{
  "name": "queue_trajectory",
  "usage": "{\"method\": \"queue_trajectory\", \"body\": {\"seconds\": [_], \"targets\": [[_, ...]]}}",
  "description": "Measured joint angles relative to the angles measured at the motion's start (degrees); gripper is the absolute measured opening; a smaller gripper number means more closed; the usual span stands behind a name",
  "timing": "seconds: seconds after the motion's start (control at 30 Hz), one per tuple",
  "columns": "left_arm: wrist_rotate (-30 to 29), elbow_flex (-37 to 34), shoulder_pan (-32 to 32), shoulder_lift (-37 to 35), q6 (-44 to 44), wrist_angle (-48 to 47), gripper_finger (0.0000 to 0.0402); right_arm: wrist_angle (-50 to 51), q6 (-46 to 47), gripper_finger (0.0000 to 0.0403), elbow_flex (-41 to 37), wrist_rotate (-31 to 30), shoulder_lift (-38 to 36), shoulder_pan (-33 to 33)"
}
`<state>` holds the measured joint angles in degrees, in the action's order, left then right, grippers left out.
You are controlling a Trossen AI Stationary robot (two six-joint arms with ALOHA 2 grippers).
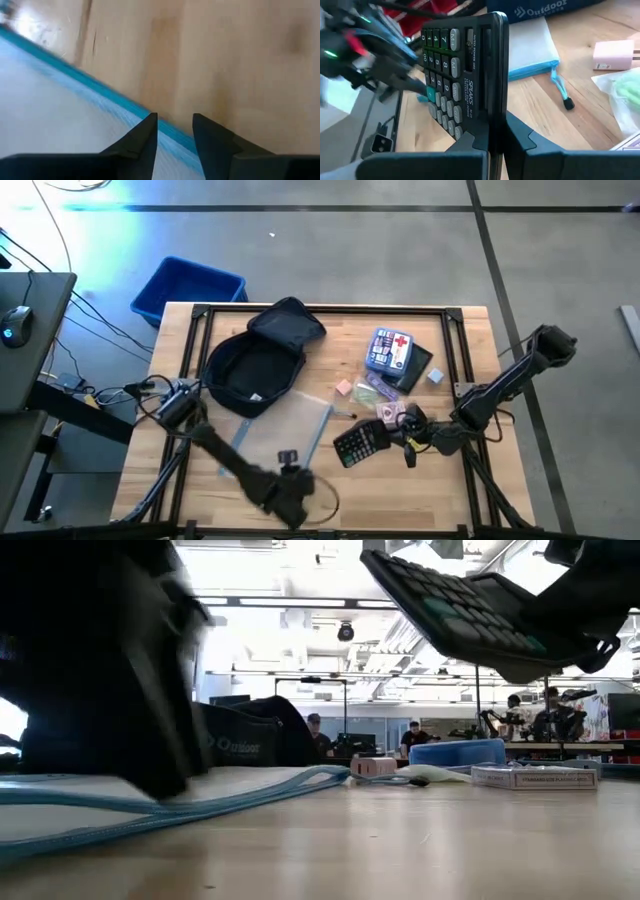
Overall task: Unpack backpack
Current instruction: Put the calculator into the transparent zip bag
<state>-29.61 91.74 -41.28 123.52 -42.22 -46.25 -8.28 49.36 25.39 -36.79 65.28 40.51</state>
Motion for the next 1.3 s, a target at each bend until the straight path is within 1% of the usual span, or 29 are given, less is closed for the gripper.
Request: {"method": "queue_trajectory", "body": {"seconds": [0.07, 0.17, 0.27, 0.37, 0.43, 0.5, 0.57, 0.67, 0.77, 0.87, 1.0, 1.1, 1.2, 1.3], "targets": [[-2.0, 3.5, -2.3, -0.1, -5.2, -4.5, 0.0098, 0.0, -0.4, 0.0005, 0.4, 0.0, 0.4, 0.0], [-5.2, 5.6, -5.1, -0.2, -12.8, -5.4, 0.0098, 0.1, -0.4, 0.0005, 0.5, 0.1, 0.7, -0.1], [-5.8, 5.6, -6.0, -0.1, -14.3, -2.6, 0.0102, 0.0, -0.3, 0.0005, 0.5, 0.3, 0.7, -0.1], [-5.6, 5.5, -5.6, 0.8, -13.1, -1.1, 0.0109, 0.0, -0.3, 0.0005, 0.5, 0.4, 0.7, -0.1], [-4.4, 5.4, -4.7, 1.7, -11.0, -0.3, 0.0115, -0.1, -0.3, 0.0005, 0.5, 0.4, 0.7, -0.1], [-0.6, 5.4, -3.8, 2.7, -7.6, 0.0, 0.012, 0.0, -0.3, 0.0005, 0.5, 0.4, 0.7, -0.1], [1.9, 5.4, -3.0, 3.4, -6.3, -0.8, 0.0125, 0.1, -0.4, 0.0005, 0.5, 0.6, 0.7, -0.1], [3.0, 5.4, -2.2, 3.9, -6.2, -3.0, 0.0126, 0.4, -0.6, 0.0005, 0.5, 0.9, 0.7, -0.1], [2.2, 5.5, -2.1, 3.8, -6.6, -5.2, 0.0126, 0.3, -1.0, 0.0005, 0.5, 1.1, 0.7, -0.1], [3.7, 5.5, -2.1, 3.8, -7.7, -7.9, 0.0126, 0.4, -1.0, 0.0005, 0.5, 1.1, 0.7, -0.1], [5.9, 5.5, -1.9, 4.2, -9.4, -8.0, 0.0126, 0.8, -1.0, 0.0005, 0.5, 1.4, 0.7, -0.1], [5.7, 5.5, -1.9, 4.2, -11.5, -8.8, 0.0125, 0.8, -0.9, 0.0005, 0.5, 1.5, 0.7, -0.1], [5.9, 5.5, -1.9, 4.2, -15.0, -12.6, 0.0115, 1.2, -0.5, 0.0005, 0.5, 1.6, 0.7, -0.1], [7.4, 5.5, -2.1, 4.2, -18.5, -16.3, 0.0096, 1.3, -0.4, 0.0005, 0.5, 1.8, 0.7, -0.1]]}}
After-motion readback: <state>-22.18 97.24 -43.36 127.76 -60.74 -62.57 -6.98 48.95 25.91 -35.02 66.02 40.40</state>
